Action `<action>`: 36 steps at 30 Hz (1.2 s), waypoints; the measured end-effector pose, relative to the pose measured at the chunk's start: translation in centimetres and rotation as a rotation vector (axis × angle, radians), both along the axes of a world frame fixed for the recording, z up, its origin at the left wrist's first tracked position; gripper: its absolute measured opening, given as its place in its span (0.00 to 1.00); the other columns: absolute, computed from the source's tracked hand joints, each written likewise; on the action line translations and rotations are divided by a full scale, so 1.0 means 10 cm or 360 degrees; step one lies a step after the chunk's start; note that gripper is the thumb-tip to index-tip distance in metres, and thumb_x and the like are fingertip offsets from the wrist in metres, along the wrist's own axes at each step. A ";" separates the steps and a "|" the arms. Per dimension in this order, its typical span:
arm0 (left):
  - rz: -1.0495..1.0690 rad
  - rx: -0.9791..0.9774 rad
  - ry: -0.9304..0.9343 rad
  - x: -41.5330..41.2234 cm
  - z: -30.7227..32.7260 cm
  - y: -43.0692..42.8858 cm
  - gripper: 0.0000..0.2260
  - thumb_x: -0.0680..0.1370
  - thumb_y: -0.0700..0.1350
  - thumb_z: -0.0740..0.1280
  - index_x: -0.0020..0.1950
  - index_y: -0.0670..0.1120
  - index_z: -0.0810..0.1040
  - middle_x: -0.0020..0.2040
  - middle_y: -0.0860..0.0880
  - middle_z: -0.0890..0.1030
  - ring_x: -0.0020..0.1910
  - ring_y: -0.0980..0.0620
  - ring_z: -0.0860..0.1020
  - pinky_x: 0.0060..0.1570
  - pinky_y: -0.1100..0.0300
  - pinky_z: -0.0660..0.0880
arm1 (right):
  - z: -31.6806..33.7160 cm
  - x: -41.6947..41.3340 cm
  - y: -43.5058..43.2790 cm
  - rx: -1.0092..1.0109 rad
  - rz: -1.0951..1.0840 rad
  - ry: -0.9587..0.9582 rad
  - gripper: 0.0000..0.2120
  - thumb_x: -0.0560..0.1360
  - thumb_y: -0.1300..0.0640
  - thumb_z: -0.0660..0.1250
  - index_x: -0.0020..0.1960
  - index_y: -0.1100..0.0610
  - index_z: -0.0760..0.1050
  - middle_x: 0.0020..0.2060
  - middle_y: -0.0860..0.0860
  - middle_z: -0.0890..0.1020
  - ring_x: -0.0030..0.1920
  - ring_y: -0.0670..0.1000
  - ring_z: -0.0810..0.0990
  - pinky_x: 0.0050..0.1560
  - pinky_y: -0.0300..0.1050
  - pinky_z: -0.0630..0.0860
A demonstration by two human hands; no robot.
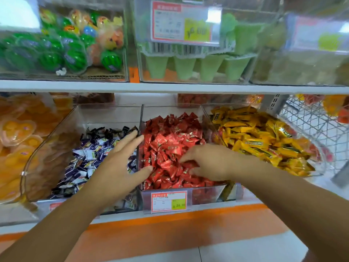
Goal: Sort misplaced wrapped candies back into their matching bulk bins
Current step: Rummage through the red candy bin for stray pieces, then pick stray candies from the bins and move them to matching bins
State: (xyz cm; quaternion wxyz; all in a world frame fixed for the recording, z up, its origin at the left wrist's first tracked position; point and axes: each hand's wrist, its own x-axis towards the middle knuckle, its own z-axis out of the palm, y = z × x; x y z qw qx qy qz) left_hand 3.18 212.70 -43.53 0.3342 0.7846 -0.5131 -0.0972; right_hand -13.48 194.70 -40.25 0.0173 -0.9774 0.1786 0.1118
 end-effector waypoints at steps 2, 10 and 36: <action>0.0059 -0.0015 -0.0078 -0.07 0.05 -0.05 0.32 0.74 0.57 0.70 0.74 0.64 0.58 0.72 0.73 0.48 0.75 0.63 0.51 0.74 0.53 0.55 | -0.02 -0.11 0.05 -0.0164 0.0062 -0.0116 0.20 0.80 0.50 0.60 0.71 0.44 0.67 0.69 0.49 0.70 0.69 0.54 0.67 0.65 0.53 0.70; -0.0100 -0.0222 -0.0412 -0.56 0.25 -0.52 0.21 0.78 0.54 0.65 0.72 0.59 0.68 0.75 0.64 0.58 0.74 0.65 0.52 0.72 0.63 0.49 | 0.15 -0.88 -0.15 0.0229 -0.0240 -0.1387 0.16 0.80 0.64 0.60 0.58 0.47 0.80 0.59 0.44 0.78 0.63 0.46 0.71 0.61 0.23 0.60; -0.0849 0.0610 -0.1258 -1.45 0.30 -2.19 0.27 0.77 0.68 0.51 0.75 0.69 0.47 0.77 0.57 0.33 0.77 0.49 0.36 0.70 0.31 0.48 | -0.54 -1.75 -1.16 -0.0065 -0.0743 -0.1107 0.26 0.76 0.40 0.51 0.70 0.46 0.70 0.72 0.55 0.67 0.72 0.62 0.61 0.70 0.57 0.60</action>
